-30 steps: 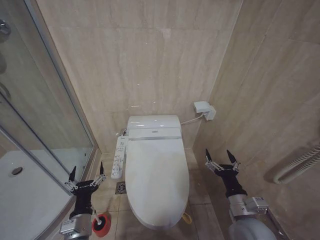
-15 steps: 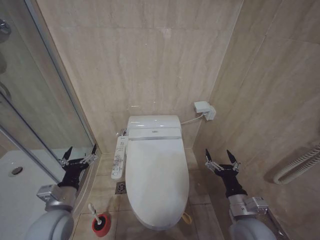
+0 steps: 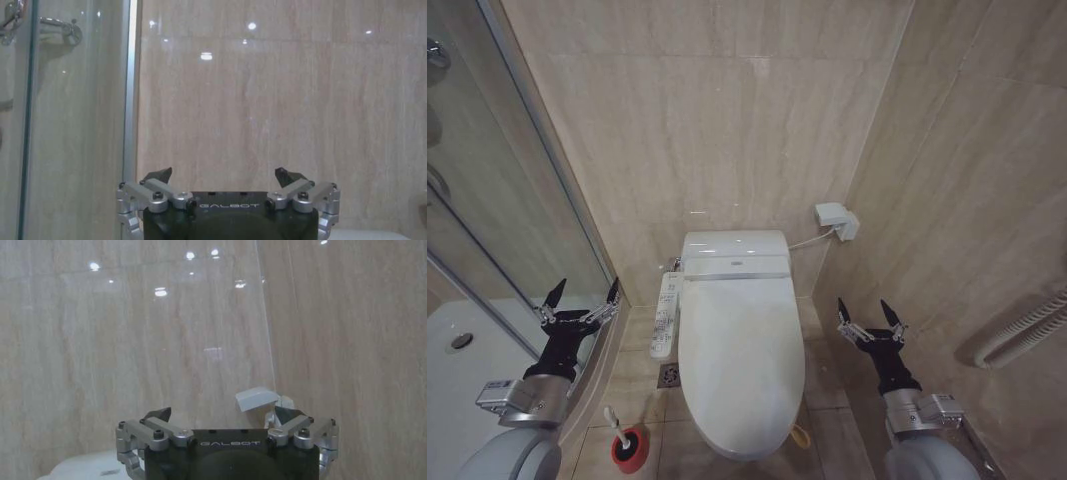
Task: Open the toilet lid, clean the toilet bowl with a toilet brush, close the toilet lid, and flush.
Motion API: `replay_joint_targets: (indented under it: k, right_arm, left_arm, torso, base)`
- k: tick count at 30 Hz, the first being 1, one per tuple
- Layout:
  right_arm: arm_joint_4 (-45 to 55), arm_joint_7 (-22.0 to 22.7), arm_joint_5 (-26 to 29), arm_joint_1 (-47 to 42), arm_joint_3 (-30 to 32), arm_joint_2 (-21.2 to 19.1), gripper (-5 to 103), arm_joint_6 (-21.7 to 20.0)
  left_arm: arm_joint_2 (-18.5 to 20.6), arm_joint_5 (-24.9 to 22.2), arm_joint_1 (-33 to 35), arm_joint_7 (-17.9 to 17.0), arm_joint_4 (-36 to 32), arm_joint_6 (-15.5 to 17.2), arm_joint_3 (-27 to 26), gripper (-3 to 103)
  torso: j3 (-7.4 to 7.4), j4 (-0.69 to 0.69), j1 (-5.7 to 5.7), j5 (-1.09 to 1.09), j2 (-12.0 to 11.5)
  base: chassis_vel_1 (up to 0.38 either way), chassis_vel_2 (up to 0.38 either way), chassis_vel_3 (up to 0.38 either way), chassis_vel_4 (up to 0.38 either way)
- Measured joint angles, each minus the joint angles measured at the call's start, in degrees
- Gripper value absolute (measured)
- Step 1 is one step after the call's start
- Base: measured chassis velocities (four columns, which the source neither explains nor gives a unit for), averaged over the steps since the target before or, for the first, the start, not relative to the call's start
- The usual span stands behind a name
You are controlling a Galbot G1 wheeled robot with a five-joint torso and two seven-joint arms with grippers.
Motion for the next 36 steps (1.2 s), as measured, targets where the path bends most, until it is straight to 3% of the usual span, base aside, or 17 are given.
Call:
replay_joint_targets:
  k: [3,5,6,8,10,25,36]
  right_arm:
    - [0.0,0.0,0.0,0.0,0.0,0.0,100,0.0]
    - [0.0,0.0,0.0,0.0,0.0,0.0,100,0.0]
    - [0.0,0.0,0.0,0.0,0.0,0.0,100,0.0]
    - [0.0,0.0,0.0,0.0,0.0,0.0,100,0.0]
    - [0.0,0.0,0.0,0.0,0.0,0.0,100,0.0]
    - [0.0,0.0,0.0,0.0,0.0,0.0,100,0.0]
    - [0.0,0.0,0.0,0.0,0.0,0.0,100,0.0]
  left_arm:
    - [0.0,0.0,0.0,0.0,0.1,-0.3,0.0,100]
    - [-0.3,0.7,-0.1,-0.1,3.2,-3.6,1.3,100]
    - [-0.3,0.7,-0.1,-0.1,3.2,-3.6,1.3,100]
    - [-0.8,1.9,-0.2,-0.5,8.1,-8.3,3.2,100]
    - [-1.0,2.6,-0.5,-1.5,9.9,-10.0,3.9,100]
    - [-1.0,2.2,-0.1,-2.8,9.5,-10.6,3.6,100]
    - [-1.2,2.4,1.4,-1.4,8.6,-10.6,3.5,100]
  torso:
    - [0.00,0.01,0.00,0.02,0.0]
    - [-0.01,0.00,0.00,0.04,0.0]
    - [-0.01,0.00,0.00,0.04,0.0]
    - [0.01,0.00,0.00,-0.05,0.0]
    - [0.00,0.00,0.00,0.04,0.0]
    - [0.00,0.00,0.00,0.01,0.0]
    - [0.00,0.00,0.00,0.01,0.0]
  base:
    - [0.000,0.000,0.000,0.000]
    - [0.000,0.000,0.000,0.000]
    - [0.000,0.000,0.000,0.000]
    - [0.000,0.000,0.000,0.000]
    - [0.000,0.000,0.000,0.000]
    - [0.000,0.000,0.000,0.000]
    - [0.000,0.000,0.000,0.000]
